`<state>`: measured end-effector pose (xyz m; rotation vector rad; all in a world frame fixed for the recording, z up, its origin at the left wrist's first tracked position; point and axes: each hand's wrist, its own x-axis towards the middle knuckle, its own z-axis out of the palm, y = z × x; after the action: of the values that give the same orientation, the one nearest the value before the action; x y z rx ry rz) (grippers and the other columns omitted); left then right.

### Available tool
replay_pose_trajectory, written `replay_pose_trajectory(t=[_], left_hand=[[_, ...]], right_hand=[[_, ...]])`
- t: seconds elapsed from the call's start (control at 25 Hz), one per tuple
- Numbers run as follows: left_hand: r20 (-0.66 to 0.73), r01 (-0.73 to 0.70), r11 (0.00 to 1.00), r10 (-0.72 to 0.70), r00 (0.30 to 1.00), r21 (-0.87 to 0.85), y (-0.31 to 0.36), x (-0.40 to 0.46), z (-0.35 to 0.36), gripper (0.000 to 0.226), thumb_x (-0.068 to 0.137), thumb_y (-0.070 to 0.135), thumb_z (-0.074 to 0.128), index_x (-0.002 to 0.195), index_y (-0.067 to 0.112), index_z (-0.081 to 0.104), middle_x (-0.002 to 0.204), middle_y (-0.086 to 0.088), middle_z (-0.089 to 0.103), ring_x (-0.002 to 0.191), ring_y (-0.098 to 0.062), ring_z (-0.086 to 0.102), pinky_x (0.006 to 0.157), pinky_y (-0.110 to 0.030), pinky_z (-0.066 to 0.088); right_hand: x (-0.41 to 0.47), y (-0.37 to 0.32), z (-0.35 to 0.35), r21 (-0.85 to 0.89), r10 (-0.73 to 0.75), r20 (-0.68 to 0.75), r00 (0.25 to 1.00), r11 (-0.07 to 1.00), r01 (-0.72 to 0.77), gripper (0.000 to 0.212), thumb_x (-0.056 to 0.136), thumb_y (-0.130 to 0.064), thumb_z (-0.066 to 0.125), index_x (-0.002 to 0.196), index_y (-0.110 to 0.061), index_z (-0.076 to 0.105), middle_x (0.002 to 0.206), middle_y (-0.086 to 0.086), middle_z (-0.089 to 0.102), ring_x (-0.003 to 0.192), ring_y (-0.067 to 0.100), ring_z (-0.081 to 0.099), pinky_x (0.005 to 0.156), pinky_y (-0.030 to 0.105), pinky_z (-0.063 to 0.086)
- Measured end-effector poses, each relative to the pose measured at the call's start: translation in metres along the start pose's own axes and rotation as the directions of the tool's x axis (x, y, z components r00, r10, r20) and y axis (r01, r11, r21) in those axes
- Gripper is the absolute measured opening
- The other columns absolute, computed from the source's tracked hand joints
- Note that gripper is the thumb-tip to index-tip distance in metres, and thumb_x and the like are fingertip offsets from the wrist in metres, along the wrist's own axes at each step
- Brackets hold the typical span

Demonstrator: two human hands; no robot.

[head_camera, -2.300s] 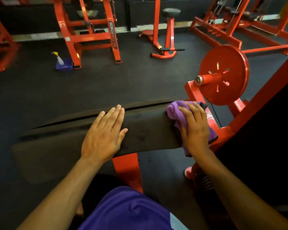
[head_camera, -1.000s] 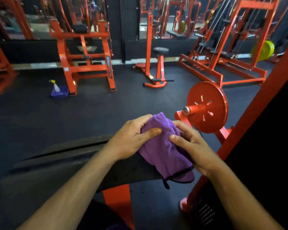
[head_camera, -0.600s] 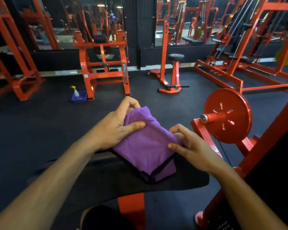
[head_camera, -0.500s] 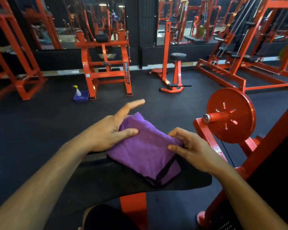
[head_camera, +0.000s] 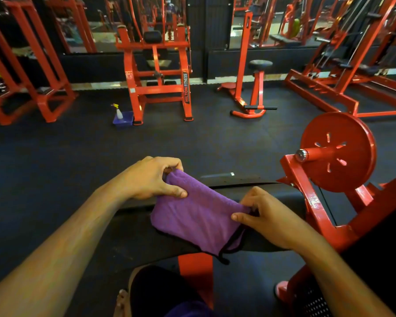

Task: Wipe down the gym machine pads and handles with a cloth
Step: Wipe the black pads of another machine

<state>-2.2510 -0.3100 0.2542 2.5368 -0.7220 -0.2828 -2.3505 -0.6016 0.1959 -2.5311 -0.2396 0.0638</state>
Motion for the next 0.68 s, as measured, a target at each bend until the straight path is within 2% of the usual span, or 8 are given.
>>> replay_pose_trajectory(t=[0.08, 0.16, 0.24, 0.36, 0.44, 0.56, 0.64, 0.68], left_hand=[[0.053, 0.017, 0.998, -0.014, 0.999, -0.06, -0.002, -0.001, 0.003, 0.023, 0.082, 0.054, 0.08, 0.089, 0.04, 0.064, 0.092, 0.019, 0.073, 0.087, -0.003, 0.067, 0.088, -0.044, 0.057], [0.098, 0.016, 0.985, 0.001, 0.995, -0.172, -0.004, -0.005, 0.007, 0.015, 0.089, 0.049, 0.075, 0.093, 0.039, 0.064, 0.101, 0.015, 0.073, 0.097, -0.006, 0.069, 0.093, -0.045, 0.057], [0.093, -0.019, 0.947, 0.052, 0.994, -0.32, -0.004, -0.012, 0.01, 0.008, 0.095, 0.035, 0.073, 0.096, 0.035, 0.065, 0.105, 0.01, 0.074, 0.101, -0.01, 0.07, 0.093, -0.043, 0.056], [0.09, -0.037, 0.876, 0.091, 0.992, -0.482, -0.008, -0.032, 0.011, 0.019, 0.098, 0.013, 0.068, 0.11, 0.028, 0.071, 0.118, 0.009, 0.072, 0.113, -0.01, 0.068, 0.092, -0.028, 0.053], [0.067, -0.024, 0.869, 0.066, 0.996, -0.495, -0.013, -0.047, 0.015, 0.023, 0.093, 0.009, 0.072, 0.112, 0.024, 0.073, 0.121, 0.006, 0.072, 0.115, -0.012, 0.068, 0.092, -0.025, 0.053], [-0.04, -0.011, 0.86, -0.012, 0.999, -0.51, -0.02, -0.064, 0.025, 0.02, 0.083, 0.01, 0.083, 0.092, 0.024, 0.071, 0.102, 0.002, 0.075, 0.097, -0.009, 0.072, 0.083, -0.027, 0.053], [-0.107, -0.039, 0.868, -0.016, 0.994, -0.495, -0.019, -0.068, 0.035, 0.024, 0.081, 0.013, 0.085, 0.083, 0.029, 0.067, 0.096, 0.002, 0.073, 0.092, -0.01, 0.072, 0.08, -0.029, 0.054], [-0.137, -0.056, 0.876, -0.012, 0.991, -0.479, -0.017, -0.067, 0.039, 0.026, 0.081, 0.015, 0.086, 0.082, 0.031, 0.067, 0.096, 0.002, 0.072, 0.093, -0.012, 0.072, 0.079, -0.031, 0.055]], right_hand=[[-0.005, 0.002, 0.006, -0.149, -0.023, -0.018, 1.0, 0.989, 0.02, 0.023, 0.094, -0.048, 0.062, 0.092, -0.026, 0.069, 0.107, -0.017, 0.051, 0.098, 0.004, 0.05, 0.087, 0.026, 0.047], [-0.005, 0.0, 0.003, -0.121, 0.028, 0.024, 0.999, 0.992, -0.024, 0.019, 0.094, -0.045, 0.064, 0.091, -0.027, 0.069, 0.098, -0.016, 0.058, 0.09, 0.005, 0.057, 0.083, 0.031, 0.052], [-0.005, -0.005, -0.002, -0.081, 0.048, 0.05, 0.998, 0.996, -0.044, 0.014, 0.091, -0.04, 0.07, 0.087, -0.026, 0.071, 0.087, -0.01, 0.064, 0.079, 0.006, 0.061, 0.077, 0.036, 0.055], [0.001, -0.012, -0.008, 0.053, 0.038, 0.023, 0.999, 0.998, -0.039, 0.005, 0.085, -0.029, 0.08, 0.086, -0.028, 0.075, 0.083, -0.011, 0.072, 0.078, 0.0, 0.066, 0.078, 0.032, 0.058], [0.004, -0.014, -0.008, 0.149, 0.032, 0.011, 0.999, 0.988, -0.033, 0.015, 0.081, -0.022, 0.084, 0.088, -0.03, 0.074, 0.087, -0.011, 0.074, 0.083, 0.0, 0.069, 0.082, 0.033, 0.06], [0.01, -0.013, -0.008, 0.246, -0.027, 0.07, 0.997, 0.969, 0.009, 0.04, 0.077, -0.016, 0.086, 0.1, -0.039, 0.063, 0.097, -0.01, 0.068, 0.092, 0.009, 0.068, 0.083, 0.038, 0.059], [0.013, -0.015, -0.009, 0.167, -0.047, 0.187, 0.981, 0.986, 0.016, 0.05, 0.082, -0.017, 0.082, 0.112, -0.044, 0.054, 0.1, -0.012, 0.067, 0.094, 0.006, 0.066, 0.084, 0.034, 0.058], [0.014, -0.017, -0.01, 0.086, -0.059, 0.236, 0.97, 0.995, 0.04, 0.048, 0.085, -0.017, 0.079, 0.117, -0.041, 0.052, 0.096, -0.014, 0.068, 0.09, 0.002, 0.065, 0.082, 0.03, 0.056]])
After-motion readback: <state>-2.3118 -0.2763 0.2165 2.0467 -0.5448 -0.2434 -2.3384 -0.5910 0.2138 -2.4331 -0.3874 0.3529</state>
